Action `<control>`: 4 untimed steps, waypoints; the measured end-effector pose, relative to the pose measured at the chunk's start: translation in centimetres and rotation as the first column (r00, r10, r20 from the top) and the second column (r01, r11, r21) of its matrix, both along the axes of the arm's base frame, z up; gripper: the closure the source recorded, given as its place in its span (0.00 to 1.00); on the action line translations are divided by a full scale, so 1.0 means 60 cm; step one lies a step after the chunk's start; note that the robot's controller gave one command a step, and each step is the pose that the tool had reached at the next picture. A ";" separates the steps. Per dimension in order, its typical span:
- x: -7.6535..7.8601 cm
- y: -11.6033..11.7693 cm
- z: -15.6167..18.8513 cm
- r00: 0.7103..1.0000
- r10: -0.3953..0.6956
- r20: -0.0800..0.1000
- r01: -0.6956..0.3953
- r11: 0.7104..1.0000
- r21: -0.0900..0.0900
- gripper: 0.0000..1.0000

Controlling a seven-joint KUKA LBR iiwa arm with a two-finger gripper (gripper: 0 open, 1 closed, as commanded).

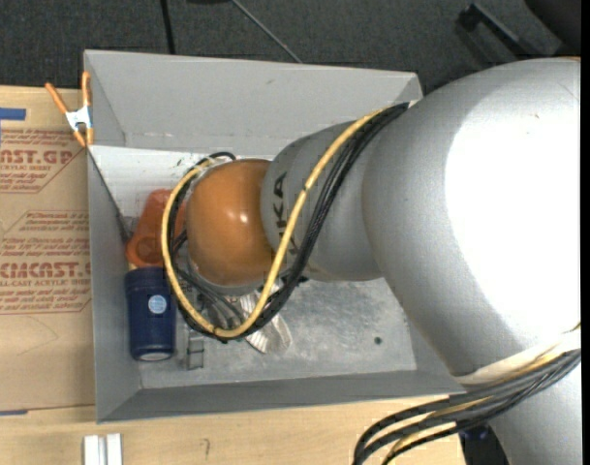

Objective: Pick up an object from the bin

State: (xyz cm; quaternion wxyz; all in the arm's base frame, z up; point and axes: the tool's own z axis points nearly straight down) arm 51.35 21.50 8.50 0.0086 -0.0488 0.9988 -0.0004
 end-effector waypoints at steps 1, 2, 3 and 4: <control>-0.011 -0.007 0.044 1.000 -0.004 -0.026 0.004 1.000 -0.007 0.00; 0.080 0.004 0.061 1.000 -0.012 -0.016 0.012 1.000 -0.002 0.00; 0.063 -0.080 0.067 1.000 0.003 -0.016 -0.003 1.000 0.002 0.00; 0.059 -0.132 0.044 1.000 -0.014 -0.015 0.014 1.000 -0.001 0.00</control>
Offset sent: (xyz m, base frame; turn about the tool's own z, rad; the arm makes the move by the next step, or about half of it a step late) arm 0.0727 0.0056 0.0256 0.0194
